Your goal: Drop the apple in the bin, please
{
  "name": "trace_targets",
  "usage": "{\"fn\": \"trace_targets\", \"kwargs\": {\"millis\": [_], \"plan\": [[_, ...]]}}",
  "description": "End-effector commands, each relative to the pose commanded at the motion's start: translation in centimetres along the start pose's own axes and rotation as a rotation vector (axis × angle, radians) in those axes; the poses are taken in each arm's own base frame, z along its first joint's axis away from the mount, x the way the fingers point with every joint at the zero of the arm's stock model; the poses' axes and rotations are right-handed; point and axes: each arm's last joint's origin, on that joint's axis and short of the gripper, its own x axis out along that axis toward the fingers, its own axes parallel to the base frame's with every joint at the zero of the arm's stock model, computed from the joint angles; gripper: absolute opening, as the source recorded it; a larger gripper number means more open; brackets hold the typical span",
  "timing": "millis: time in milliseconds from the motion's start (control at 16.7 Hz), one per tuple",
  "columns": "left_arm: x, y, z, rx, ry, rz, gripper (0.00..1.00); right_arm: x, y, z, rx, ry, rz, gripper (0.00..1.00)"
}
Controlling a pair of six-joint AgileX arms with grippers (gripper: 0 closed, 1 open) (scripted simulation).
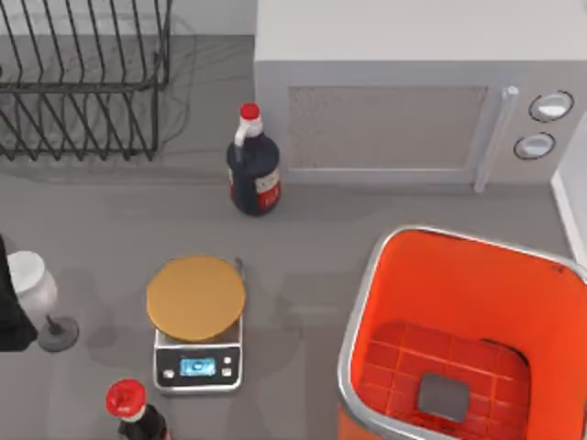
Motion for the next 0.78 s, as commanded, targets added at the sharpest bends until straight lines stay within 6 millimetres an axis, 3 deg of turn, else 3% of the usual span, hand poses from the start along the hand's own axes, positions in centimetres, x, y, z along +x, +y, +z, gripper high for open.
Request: {"fn": "trace_targets", "kwargs": {"millis": [180, 360, 600, 780], "plan": [[0.0, 0.0, 0.2, 0.008, 0.006, 0.0, 1.0, 0.0, 0.0, 0.0, 0.0, 0.0, 0.0, 1.0], [0.2, 0.1, 1.9, 0.087, 0.061, 0.004, 1.0, 0.0, 0.0, 0.0, 0.0, 0.0, 0.0, 1.0], [1.7, 0.7, 6.9, 0.294, 0.223, 0.03, 1.0, 0.0, 0.0, 0.0, 0.0, 0.0, 0.0, 1.0], [5.2, 1.6, 10.9, 0.502, 0.429, 0.028, 1.0, 0.0, 0.0, 0.0, 0.0, 0.0, 0.0, 1.0]]}}
